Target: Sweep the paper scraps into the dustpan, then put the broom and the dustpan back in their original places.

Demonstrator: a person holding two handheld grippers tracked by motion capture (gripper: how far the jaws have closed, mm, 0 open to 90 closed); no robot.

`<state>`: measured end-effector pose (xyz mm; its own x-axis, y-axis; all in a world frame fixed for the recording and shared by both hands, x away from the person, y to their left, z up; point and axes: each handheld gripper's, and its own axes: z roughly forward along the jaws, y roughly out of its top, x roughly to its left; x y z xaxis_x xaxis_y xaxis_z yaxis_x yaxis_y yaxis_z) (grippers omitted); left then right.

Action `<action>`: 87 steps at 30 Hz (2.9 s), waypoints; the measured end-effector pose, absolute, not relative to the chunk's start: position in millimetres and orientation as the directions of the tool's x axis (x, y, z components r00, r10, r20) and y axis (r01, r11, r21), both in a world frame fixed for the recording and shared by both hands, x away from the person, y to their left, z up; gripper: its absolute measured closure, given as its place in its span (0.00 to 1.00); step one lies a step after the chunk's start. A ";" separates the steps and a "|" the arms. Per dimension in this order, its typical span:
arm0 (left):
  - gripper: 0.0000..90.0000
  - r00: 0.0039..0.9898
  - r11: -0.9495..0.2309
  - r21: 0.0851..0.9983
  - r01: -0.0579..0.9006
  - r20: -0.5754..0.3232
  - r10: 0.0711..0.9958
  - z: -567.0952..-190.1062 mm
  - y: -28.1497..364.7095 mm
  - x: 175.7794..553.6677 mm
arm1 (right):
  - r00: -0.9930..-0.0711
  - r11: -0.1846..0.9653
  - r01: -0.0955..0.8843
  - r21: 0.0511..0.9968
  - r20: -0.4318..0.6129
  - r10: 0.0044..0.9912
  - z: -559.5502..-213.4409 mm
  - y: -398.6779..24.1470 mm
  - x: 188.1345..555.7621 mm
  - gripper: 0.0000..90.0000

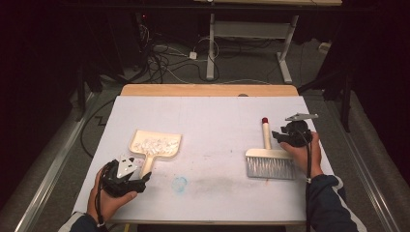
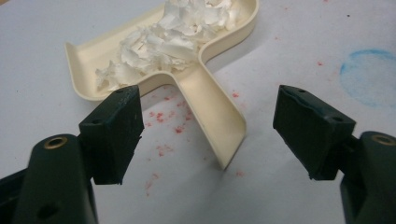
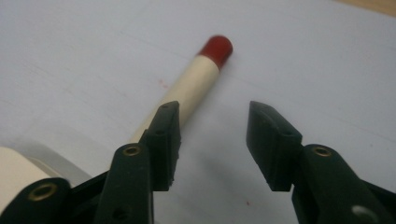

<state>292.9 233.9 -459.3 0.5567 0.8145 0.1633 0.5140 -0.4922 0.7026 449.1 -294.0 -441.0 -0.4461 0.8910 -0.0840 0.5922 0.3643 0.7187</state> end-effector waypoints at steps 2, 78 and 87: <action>0.26 0.558 -0.489 0.705 0.513 0.159 0.815 -460.0 233.6 293.9 | -0.445 0.357 0.578 0.734 -0.084 0.892 -438.6 -293.4 448.7 0.58; 0.19 0.628 -0.580 0.693 0.428 0.233 0.742 -462.8 217.9 293.2 | -0.550 0.343 0.251 0.905 -0.158 0.820 -388.5 -257.8 364.9 0.24; 0.19 0.633 -0.588 0.692 0.419 0.242 0.736 -462.7 217.5 292.4 | -0.579 0.363 0.215 0.907 -0.181 0.795 -392.1 -258.4 352.2 0.24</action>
<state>292.4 217.5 -462.7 0.6327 0.7357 0.2417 0.4190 -0.5877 0.6921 352.2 -258.4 -392.1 -0.5788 0.7950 -0.1812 0.2146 0.3629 0.9068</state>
